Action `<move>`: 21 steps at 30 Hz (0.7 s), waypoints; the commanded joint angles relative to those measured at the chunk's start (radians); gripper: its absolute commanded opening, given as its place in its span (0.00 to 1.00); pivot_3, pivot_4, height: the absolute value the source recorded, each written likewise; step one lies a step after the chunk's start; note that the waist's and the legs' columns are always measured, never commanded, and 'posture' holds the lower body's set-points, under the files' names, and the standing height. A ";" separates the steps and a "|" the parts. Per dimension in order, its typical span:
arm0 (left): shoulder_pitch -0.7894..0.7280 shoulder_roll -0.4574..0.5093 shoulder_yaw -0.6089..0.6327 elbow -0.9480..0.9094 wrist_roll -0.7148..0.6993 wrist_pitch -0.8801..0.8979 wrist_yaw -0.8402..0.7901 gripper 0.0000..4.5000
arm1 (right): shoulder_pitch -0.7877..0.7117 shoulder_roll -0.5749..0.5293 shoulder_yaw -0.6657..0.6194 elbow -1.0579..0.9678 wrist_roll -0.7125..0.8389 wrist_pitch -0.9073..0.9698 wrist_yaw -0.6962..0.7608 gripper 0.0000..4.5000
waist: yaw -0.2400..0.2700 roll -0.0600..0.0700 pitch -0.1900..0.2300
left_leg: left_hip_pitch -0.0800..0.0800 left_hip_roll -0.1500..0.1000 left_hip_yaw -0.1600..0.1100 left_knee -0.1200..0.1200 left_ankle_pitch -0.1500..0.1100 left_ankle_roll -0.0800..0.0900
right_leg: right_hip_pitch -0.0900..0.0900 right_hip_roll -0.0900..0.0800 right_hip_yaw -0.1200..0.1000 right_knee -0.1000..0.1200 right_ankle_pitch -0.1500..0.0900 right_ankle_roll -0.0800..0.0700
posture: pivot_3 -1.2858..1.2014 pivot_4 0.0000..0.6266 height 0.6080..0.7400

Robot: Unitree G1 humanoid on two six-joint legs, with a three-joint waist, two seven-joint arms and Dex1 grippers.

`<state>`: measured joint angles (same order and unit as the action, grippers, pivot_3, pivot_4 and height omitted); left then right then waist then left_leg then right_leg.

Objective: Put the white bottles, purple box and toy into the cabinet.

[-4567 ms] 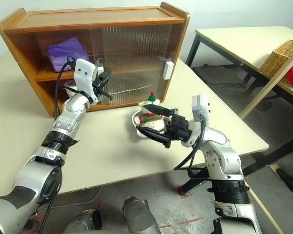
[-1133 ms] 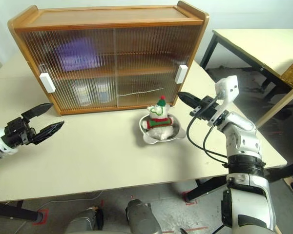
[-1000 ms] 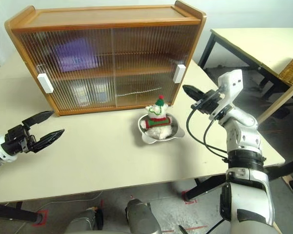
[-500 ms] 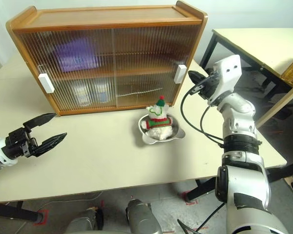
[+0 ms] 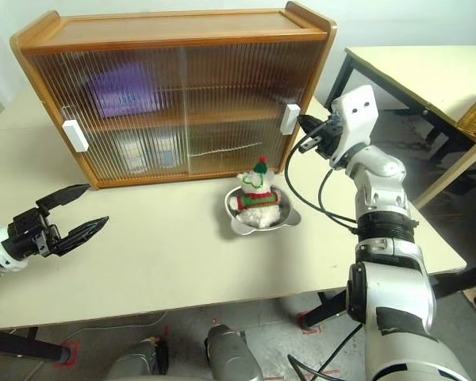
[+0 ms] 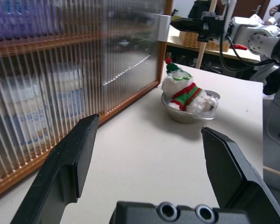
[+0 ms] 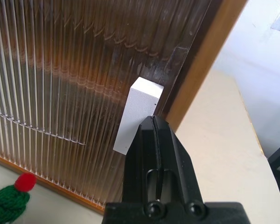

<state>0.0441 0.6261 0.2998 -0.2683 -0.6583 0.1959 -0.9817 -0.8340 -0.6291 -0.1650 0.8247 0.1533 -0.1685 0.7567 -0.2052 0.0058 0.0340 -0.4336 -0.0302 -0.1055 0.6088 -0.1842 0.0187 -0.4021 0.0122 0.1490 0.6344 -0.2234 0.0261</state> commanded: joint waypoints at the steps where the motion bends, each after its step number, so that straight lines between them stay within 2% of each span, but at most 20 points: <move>1: 0.007 0.002 -0.007 -0.013 0.009 0.003 0.004 1.00 | -0.020 0.004 0.019 0.016 -0.021 -0.001 -0.003 0.00 | 0.000 0.001 0.000 | 0.000 0.000 0.000 0.000 0.000 0.000 | 0.000 0.000 0.000 0.000 0.000 0.000 | 0.44 0.07 1.00; 21: 0.013 0.001 -0.006 0.002 0.016 -0.007 0.005 1.00 | -0.044 0.003 0.030 0.085 -0.054 -0.032 -0.039 0.00 | 0.008 0.001 -0.001 | 0.000 0.000 0.000 0.000 0.000 0.000 | 0.000 0.000 0.000 0.000 0.001 -0.001 | 0.44 0.07 1.00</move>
<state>0.0481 0.6253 0.2988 -0.2683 -0.6576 0.1951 -0.9746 -0.8616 -0.6297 -0.1388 0.8969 0.1038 -0.1903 0.7126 -0.1968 0.0072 0.0331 -0.4334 -0.0299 -0.1054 0.6088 -0.1839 0.0190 -0.4021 0.0125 0.1490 0.6345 -0.2226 0.0251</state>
